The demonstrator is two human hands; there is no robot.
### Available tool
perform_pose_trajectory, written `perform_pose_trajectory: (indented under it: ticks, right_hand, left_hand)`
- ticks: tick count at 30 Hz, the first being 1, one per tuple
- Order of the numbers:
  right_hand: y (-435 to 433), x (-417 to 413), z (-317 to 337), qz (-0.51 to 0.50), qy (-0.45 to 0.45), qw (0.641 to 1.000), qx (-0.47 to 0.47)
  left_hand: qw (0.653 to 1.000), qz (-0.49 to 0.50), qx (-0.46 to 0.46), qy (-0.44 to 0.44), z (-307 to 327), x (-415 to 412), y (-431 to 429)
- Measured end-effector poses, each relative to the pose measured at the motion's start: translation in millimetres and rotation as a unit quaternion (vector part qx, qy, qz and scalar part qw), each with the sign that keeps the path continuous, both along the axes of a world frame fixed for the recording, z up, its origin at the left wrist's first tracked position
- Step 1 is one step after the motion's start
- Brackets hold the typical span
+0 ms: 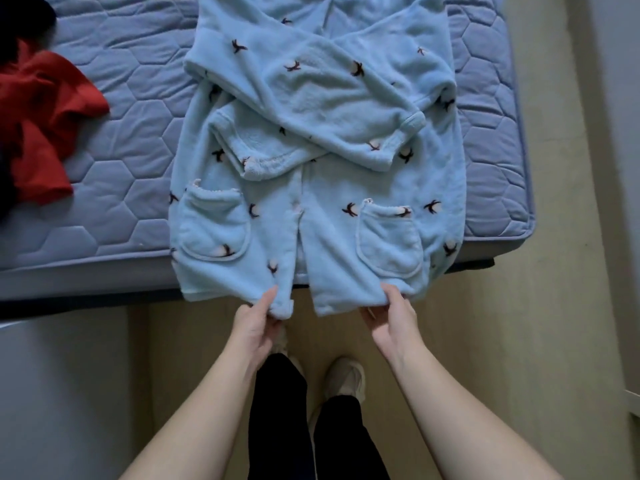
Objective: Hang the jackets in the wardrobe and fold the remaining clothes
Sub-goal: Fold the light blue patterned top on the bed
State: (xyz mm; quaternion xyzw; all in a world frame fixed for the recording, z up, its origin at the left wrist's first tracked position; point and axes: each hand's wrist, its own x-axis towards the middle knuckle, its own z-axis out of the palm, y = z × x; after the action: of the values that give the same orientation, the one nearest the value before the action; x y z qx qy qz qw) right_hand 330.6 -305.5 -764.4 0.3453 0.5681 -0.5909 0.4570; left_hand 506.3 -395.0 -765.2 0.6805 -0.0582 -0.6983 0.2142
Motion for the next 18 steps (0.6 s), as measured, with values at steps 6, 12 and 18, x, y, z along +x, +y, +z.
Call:
perform_pose_trajectory:
  ticks: [6,12,18]
  right_hand:
    - [27,-34,19,-0.038,0.003,0.997,-0.061]
    - [12,-21,-1,0.002,-0.047,0.997,-0.057]
    - [15,1,-3,0.019,-0.112,0.987,-0.111]
  left_hand:
    - [0.99,-0.124,-0.01,0.062,6,-36,29]
    - [0.996,-0.049,0.014,0.071,-29,-46,18]
    - [0.989,-0.062,0.02,0.133,-32,-52,18]
